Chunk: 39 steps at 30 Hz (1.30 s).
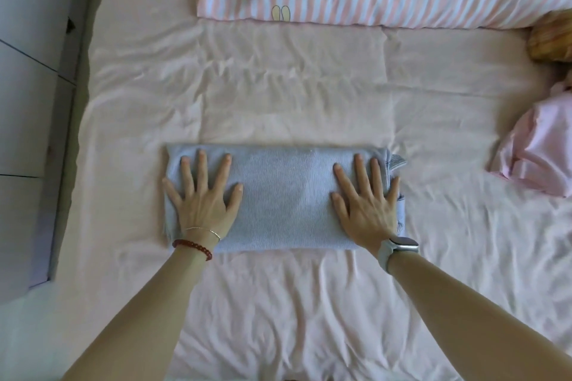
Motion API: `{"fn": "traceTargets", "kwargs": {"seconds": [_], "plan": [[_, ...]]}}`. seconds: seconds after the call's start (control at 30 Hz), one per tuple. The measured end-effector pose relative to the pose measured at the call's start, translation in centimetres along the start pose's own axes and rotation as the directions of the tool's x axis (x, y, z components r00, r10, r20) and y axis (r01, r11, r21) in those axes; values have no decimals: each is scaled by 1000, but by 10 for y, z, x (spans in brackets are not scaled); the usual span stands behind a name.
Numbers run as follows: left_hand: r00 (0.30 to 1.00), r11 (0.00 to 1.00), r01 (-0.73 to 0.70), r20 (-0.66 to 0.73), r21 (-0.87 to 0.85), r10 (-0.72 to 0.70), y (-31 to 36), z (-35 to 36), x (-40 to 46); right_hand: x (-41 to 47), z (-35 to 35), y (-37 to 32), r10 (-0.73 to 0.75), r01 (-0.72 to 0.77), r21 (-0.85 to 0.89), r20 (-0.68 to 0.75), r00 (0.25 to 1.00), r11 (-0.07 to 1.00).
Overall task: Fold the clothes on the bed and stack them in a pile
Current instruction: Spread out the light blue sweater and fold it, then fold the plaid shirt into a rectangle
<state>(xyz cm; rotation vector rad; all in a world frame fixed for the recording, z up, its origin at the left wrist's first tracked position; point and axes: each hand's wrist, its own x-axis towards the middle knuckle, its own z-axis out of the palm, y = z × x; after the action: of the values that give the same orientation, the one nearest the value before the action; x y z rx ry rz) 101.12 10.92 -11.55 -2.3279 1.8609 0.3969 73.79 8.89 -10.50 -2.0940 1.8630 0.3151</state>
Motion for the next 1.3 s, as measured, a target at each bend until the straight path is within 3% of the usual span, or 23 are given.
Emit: {"fn": "traceTargets", "kwargs": {"seconds": [0.23,0.33,0.43,0.6,0.73,0.9,1.0,1.1,1.2,1.3], "plan": [[995,997,68,71,40,-71,15,-15,1,7,-8,12,-61,40,160,127,990,986],[989,989,143,43,-42,-142,41,-41,-4,-4,-37,21,-92,81,323,19,996,943],[992,977,130,25,-167,-128,96,-61,-20,-28,-68,51,14,55,479,-138,990,876],[992,970,-74,84,-232,96,247,-72,-49,-72,-114,170,163,-9,498,-266,950,867],[967,932,-202,87,-301,237,390,-60,-65,-69,-139,303,339,-160,447,-356,871,880],[931,951,-187,265,-247,252,520,-4,-81,-14,-160,441,395,-266,336,-414,820,904],[910,986,-132,382,-104,162,535,32,-88,27,-166,480,275,-207,203,-416,867,957],[893,987,-162,424,-13,152,530,43,-87,65,-167,492,143,-117,98,-316,938,988],[888,980,-138,420,-144,186,523,33,-76,76,-168,489,109,-74,110,-363,925,991],[958,856,-137,154,-499,243,517,11,-75,46,-166,477,141,-4,287,-460,877,958]]}}
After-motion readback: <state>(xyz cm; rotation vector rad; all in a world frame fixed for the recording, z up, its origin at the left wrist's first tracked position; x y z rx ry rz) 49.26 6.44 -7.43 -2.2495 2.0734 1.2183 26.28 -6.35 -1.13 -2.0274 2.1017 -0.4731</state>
